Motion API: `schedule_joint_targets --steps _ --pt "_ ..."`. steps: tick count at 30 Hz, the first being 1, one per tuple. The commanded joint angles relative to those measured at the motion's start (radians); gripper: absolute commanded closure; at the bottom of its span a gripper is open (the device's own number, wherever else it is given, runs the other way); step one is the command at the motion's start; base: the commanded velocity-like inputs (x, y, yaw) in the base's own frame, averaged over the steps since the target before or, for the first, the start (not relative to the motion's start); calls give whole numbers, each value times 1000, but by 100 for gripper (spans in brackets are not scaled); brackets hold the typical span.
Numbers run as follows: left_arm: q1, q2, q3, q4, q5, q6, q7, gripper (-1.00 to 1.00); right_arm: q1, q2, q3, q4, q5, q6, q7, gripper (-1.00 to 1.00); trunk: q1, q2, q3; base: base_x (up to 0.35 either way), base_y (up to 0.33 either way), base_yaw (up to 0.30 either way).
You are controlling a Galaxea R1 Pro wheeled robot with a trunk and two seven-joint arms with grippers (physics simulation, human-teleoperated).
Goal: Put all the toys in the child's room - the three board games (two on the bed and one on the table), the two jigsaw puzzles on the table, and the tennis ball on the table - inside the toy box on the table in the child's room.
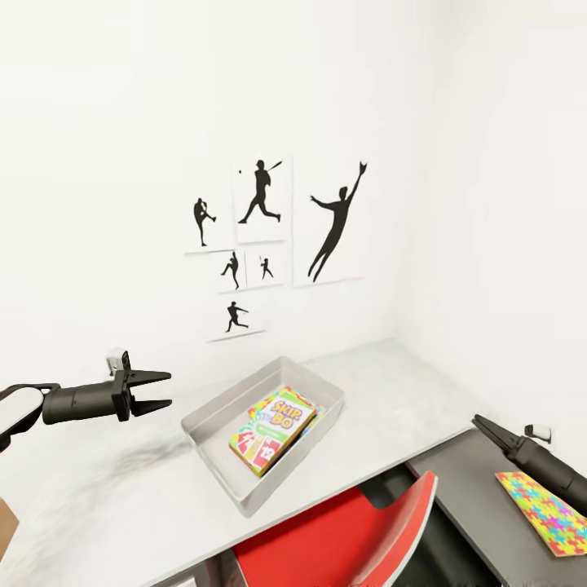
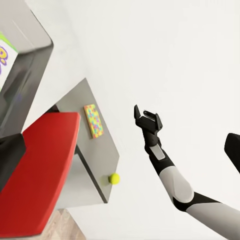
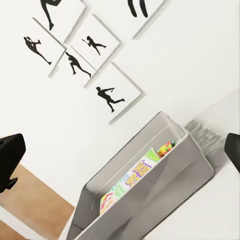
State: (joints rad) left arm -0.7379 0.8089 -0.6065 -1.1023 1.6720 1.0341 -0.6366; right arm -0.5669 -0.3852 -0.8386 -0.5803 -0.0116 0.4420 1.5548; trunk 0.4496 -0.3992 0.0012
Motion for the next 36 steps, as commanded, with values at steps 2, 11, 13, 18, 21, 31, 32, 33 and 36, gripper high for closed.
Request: schedule_joint_targets --steps 2,11,13,18,21,31,32,33,36 --pt "-1 1 -4 1 -1 0 -8 -100 -1 0 -2 0 1 11 4 -100 0 -1 2 -81 0 -205" --pt "-1 1 -4 2 -1 1 -7 -100 1 0 -2 0 -18 11 4 -100 0 -1 13 -61 0 -205" --pt "-1 1 -4 2 -1 1 -8 -100 1 0 -2 0 -30 11 4 -100 0 -1 15 -7 0 -205" --pt "-1 1 -4 2 -1 0 -8 -100 1 0 -2 1 -38 11 4 -100 0 -1 21 -2 0 -205" --pt "-1 1 -4 2 -1 0 -7 -100 1 0 -2 1 -39 11 4 -100 0 -1 25 0 0 -205" --pt "-1 1 -4 1 -1 0 -7 -100 1 0 -2 2 -39 11 4 -100 0 -1 37 0 0 -205" --pt "-1 1 -4 1 -1 0 -7 -100 1 0 -2 2 -39 11 4 -100 0 -1 38 0 0 -205" --pt "-1 1 -4 1 -1 1 -7 -100 1 0 -2 2 -39 11 4 -100 0 -1 40 0 0 -205" --pt "-1 1 -4 2 -1 1 -8 -100 1 0 -2 2 -39 11 4 -100 0 -1 43 -10 0 -205"
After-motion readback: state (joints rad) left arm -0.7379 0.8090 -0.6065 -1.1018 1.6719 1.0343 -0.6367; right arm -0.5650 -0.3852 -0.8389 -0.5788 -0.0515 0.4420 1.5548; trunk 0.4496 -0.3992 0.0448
